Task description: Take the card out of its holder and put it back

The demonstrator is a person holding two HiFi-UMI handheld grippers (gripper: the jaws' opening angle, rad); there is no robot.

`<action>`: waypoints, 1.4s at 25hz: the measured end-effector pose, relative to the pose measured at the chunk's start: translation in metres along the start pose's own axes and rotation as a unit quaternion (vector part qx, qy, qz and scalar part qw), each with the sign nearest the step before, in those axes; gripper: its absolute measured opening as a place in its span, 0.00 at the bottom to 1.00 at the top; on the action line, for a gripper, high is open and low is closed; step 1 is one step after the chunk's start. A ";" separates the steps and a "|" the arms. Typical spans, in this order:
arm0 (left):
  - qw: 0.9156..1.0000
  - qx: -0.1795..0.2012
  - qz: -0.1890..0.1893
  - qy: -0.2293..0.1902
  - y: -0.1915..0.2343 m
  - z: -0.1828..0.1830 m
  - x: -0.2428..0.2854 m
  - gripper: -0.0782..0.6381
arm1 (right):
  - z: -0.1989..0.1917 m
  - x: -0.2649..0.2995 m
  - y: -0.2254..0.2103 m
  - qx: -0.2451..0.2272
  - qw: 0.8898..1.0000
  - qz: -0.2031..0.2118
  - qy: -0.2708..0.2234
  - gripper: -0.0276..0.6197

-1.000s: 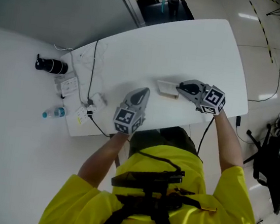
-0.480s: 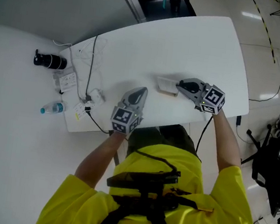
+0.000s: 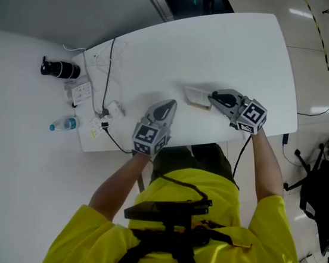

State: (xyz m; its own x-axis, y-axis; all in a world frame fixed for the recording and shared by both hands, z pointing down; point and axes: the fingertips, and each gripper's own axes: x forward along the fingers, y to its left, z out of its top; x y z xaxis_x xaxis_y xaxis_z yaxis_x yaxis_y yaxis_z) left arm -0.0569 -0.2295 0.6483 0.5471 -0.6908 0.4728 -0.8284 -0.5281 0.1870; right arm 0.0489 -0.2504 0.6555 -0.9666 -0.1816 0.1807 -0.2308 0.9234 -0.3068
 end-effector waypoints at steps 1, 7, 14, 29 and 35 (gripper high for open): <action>1.000 0.000 -0.001 -0.001 -0.002 0.001 0.001 0.11 | 0.000 0.000 0.001 0.000 1.000 -0.001 -0.003 0.08; 1.000 -0.002 -0.001 -0.001 -0.005 0.002 0.005 0.11 | -0.008 0.002 0.001 -0.005 1.000 -0.002 0.003 0.07; 1.000 -0.012 -0.002 0.005 -0.006 -0.003 0.009 0.11 | -0.019 -0.004 -0.003 0.010 1.000 -0.007 0.009 0.08; 1.000 -0.022 0.002 -0.017 0.003 0.009 0.011 0.11 | 0.013 -0.030 0.002 0.036 0.997 -0.059 -0.033 0.17; 0.996 -0.004 -0.023 -0.091 -0.007 0.075 -0.006 0.11 | 0.120 -0.062 0.012 0.000 0.982 -0.170 -0.081 0.13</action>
State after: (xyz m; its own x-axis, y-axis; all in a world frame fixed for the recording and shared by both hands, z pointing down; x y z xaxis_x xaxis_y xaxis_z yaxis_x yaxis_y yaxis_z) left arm -0.0454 -0.2587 0.5790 0.5960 -0.7451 0.2993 -0.8029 -0.5571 0.2121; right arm 0.0926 -0.2685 0.5282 -0.8387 -0.5307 0.1225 -0.5434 0.7999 -0.2548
